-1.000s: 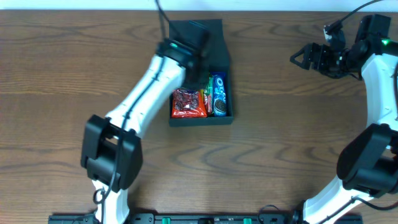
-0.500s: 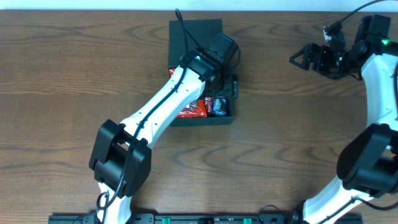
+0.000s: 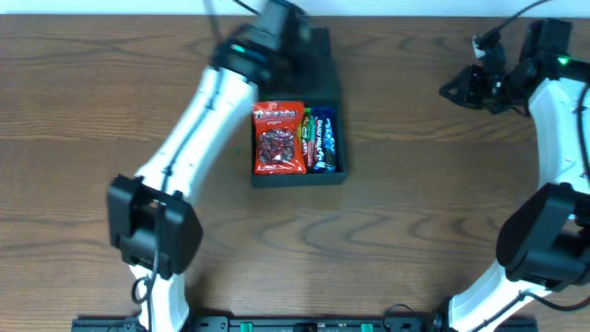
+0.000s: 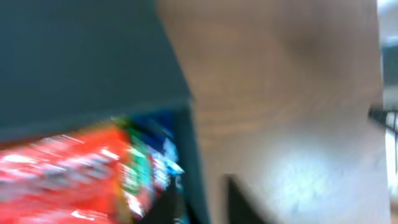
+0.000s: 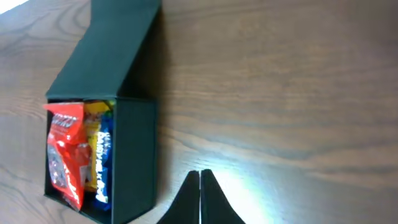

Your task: Pack container

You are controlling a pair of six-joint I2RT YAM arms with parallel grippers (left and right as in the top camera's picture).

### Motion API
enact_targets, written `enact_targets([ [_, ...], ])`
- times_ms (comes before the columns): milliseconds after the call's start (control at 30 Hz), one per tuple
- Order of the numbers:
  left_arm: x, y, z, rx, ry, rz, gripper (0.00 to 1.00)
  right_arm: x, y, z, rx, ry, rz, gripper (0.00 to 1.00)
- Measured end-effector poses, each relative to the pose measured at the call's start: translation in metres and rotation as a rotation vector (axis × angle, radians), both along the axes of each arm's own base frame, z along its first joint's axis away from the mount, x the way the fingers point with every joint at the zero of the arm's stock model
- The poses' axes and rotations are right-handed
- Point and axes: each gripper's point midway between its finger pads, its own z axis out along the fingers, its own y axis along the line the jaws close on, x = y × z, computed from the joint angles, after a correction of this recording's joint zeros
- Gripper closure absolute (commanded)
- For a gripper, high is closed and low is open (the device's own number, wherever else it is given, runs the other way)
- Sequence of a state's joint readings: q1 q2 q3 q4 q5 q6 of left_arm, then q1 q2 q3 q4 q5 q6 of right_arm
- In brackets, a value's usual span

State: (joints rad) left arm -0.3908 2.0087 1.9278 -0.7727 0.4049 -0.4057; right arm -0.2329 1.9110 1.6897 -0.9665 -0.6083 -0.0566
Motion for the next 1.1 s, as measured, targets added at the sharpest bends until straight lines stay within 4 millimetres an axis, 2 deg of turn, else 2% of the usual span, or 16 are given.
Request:
enact_targets([
  [133,0.039,0.069,0.007,-0.004,-0.054,0.117,0.94,0.012,0.031,0.001,-0.004,-0.052,0.073,0.99],
  [233,0.06,0.119,0.01,-0.004,-0.083,0.21,0.94,0.024,0.058,-0.008,0.033,-0.068,0.118,0.99],
  [300,0.066,0.143,0.007,-0.004,-0.073,0.261,0.94,0.035,0.074,-0.02,0.085,-0.068,0.133,0.99],
  [400,0.077,0.164,-0.018,-0.037,-0.01,0.323,0.94,0.055,0.089,-0.045,0.176,-0.053,0.121,0.99],
  [500,0.091,0.171,-0.061,-0.087,0.074,0.364,0.94,0.071,0.098,-0.065,0.261,-0.044,0.095,0.99],
  [600,0.098,0.171,-0.117,-0.127,0.192,0.413,0.94,0.081,0.109,-0.08,0.331,-0.019,0.071,0.99],
  [733,0.097,0.163,-0.163,-0.167,0.303,0.452,0.94,0.086,0.13,-0.096,0.416,0.028,0.062,0.99],
  [833,0.096,0.156,-0.172,-0.203,0.344,0.462,0.94,0.085,0.147,-0.108,0.466,0.074,0.064,0.99],
  [933,0.095,0.151,-0.171,-0.231,0.362,0.469,0.94,0.08,0.164,-0.123,0.496,0.125,0.071,0.99],
  [1100,0.098,0.145,-0.168,-0.26,0.359,0.464,0.94,0.073,0.18,-0.134,0.52,0.181,0.077,0.99],
])
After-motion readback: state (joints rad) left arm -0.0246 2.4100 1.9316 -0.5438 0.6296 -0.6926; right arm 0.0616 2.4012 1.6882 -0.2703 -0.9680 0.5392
